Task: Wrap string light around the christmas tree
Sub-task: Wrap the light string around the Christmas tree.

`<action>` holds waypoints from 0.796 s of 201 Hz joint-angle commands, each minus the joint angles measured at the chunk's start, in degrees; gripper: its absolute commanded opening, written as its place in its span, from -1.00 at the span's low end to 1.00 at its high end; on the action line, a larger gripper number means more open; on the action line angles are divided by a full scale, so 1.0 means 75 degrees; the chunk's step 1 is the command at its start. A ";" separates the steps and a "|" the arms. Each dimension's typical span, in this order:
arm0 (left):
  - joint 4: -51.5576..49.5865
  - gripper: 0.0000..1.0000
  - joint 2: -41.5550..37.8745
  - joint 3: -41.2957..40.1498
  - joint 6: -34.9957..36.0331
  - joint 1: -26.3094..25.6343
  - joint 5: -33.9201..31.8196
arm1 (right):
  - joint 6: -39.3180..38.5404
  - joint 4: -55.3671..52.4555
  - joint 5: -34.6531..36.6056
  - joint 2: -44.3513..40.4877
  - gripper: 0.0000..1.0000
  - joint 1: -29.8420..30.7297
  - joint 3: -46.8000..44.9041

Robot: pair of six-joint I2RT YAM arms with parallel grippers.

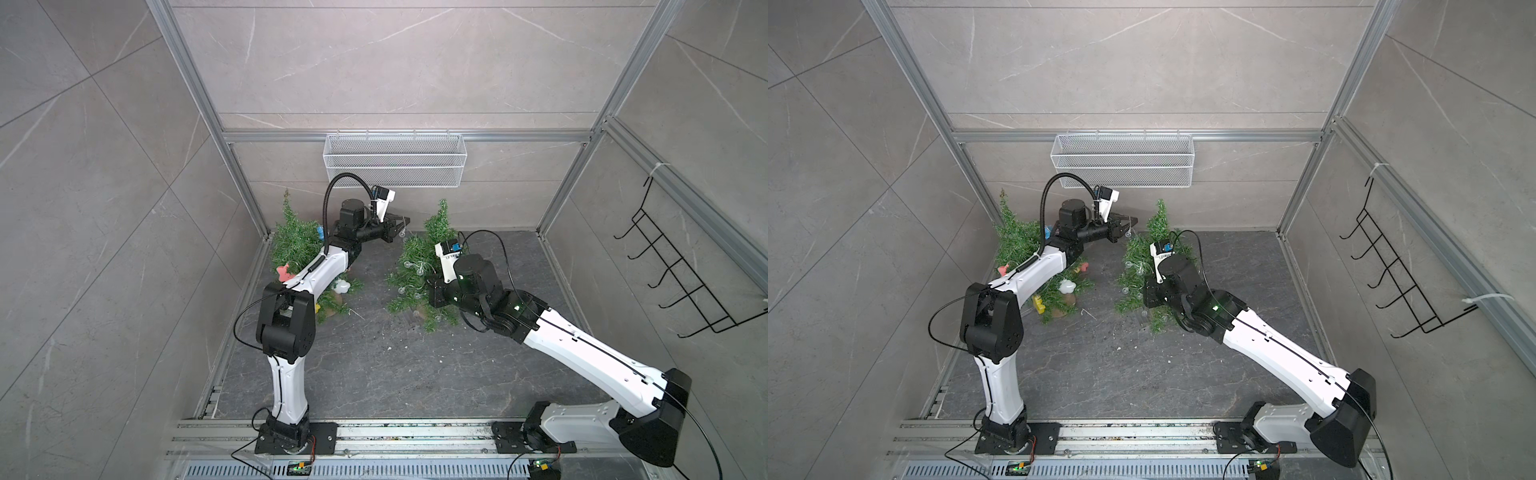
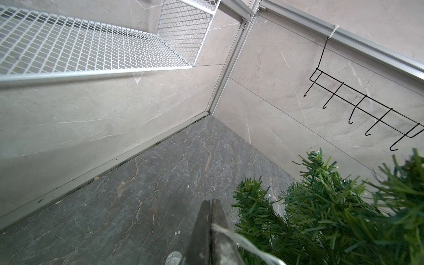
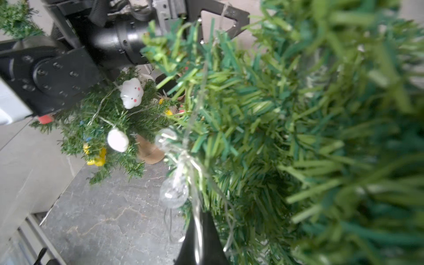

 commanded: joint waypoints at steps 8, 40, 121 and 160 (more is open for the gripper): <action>0.0057 -1.00 -0.0381 0.0052 0.0277 0.0086 -0.0160 | -0.0876 -0.0612 -0.0689 -0.0260 -1.00 0.0021 0.0957; 0.0002 -1.00 -0.0362 0.0052 0.0335 0.0087 -0.0268 | -0.1225 -0.0489 -0.1848 -0.0331 -1.00 0.0019 0.1585; -0.0113 -1.00 -0.0338 0.0052 0.0423 0.0097 -0.0415 | -0.0325 0.0389 -0.5802 -0.0527 -1.00 -0.0649 0.1358; -0.0131 -1.00 -0.0299 0.0128 0.0426 0.0121 -0.0534 | -0.0471 -0.0706 -0.6730 -0.0955 -1.00 -0.0985 0.0897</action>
